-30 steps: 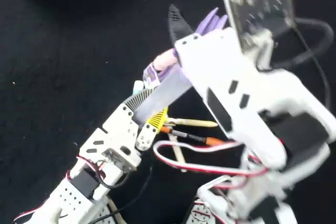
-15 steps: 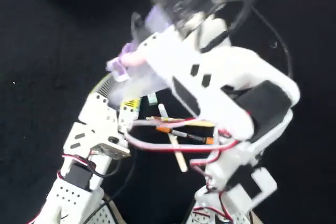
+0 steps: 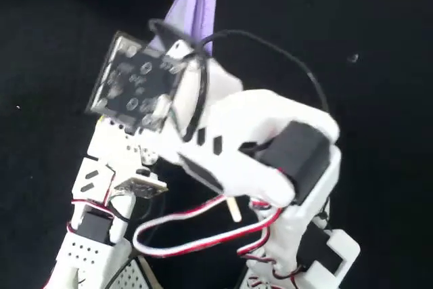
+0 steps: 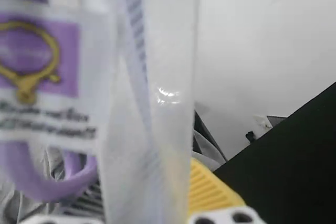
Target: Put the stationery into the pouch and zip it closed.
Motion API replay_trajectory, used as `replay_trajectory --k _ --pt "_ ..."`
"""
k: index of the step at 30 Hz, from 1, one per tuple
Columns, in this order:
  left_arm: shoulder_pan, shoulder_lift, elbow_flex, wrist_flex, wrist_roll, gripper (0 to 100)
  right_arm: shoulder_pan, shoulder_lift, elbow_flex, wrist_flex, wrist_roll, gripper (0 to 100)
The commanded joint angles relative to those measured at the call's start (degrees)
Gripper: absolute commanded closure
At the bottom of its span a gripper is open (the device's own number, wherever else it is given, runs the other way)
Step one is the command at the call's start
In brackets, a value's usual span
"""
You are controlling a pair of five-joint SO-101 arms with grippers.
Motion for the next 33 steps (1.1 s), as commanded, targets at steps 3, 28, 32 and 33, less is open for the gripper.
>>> replay_trajectory --k 3,28,32,33 --pt "0.7 -0.4 1.3 0.0 -0.8 97 -6.2 -1.0 6.5 2.0 3.6 67.1" --pt "0.7 -0.3 1.3 3.2 -0.9 97 -8.5 -1.5 2.0 2.1 3.6 67.1" --pt "0.2 -0.3 1.3 3.2 -1.0 97 -7.9 -4.4 7.4 2.1 4.9 67.1" --pt "0.2 -0.3 1.3 3.3 -1.0 97 -7.8 -5.7 8.3 2.1 5.5 67.1"
